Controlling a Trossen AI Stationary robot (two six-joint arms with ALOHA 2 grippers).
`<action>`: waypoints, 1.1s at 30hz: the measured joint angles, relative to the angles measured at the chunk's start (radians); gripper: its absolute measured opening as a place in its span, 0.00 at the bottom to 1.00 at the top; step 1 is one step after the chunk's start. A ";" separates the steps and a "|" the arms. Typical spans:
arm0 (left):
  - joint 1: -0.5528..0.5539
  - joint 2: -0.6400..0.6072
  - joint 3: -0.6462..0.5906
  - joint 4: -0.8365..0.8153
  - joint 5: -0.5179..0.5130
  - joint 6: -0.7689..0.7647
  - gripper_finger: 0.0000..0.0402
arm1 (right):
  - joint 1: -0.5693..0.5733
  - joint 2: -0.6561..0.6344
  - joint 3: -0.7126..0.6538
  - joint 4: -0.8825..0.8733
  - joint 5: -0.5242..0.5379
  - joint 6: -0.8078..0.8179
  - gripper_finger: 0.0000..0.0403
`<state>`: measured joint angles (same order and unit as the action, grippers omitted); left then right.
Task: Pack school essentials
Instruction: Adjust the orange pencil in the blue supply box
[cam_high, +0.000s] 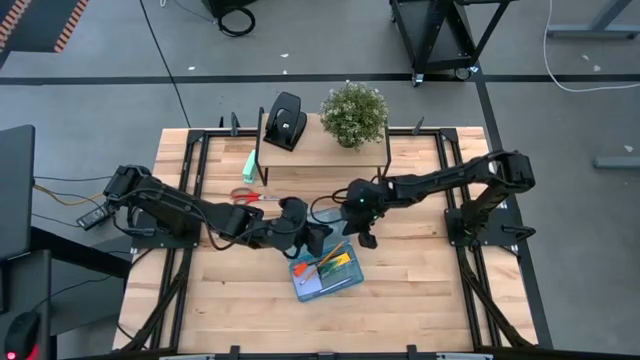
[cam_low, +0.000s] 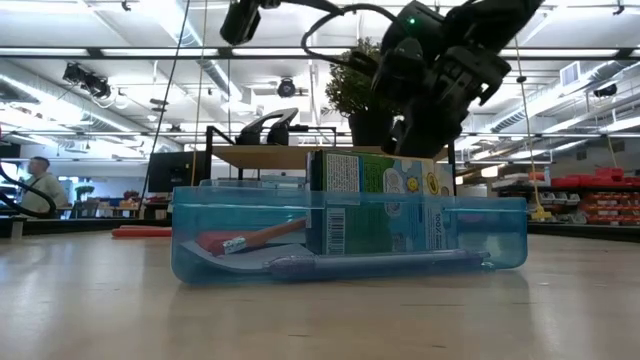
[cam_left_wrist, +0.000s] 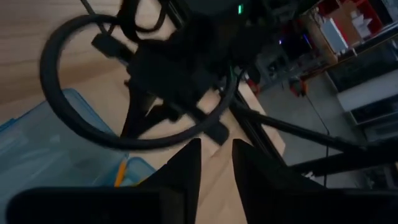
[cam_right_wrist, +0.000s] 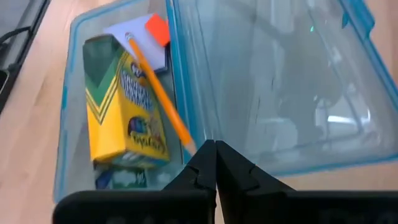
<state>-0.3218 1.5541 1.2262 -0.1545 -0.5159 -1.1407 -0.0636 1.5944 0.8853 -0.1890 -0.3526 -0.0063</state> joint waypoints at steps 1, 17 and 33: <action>0.000 0.000 0.003 0.000 -0.006 -0.001 0.24 | 0.006 0.000 -0.010 0.028 0.010 0.001 0.03; 0.000 0.000 0.006 0.007 -0.008 0.000 0.23 | 0.051 0.000 -0.103 0.164 0.120 -0.011 0.02; -0.003 0.001 0.006 0.011 -0.008 0.001 0.23 | 0.080 0.021 -0.103 0.173 0.109 -0.020 0.02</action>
<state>-0.3249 1.5547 1.2320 -0.1437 -0.5236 -1.1399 0.0162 1.6150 0.7818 -0.0163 -0.2432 -0.0265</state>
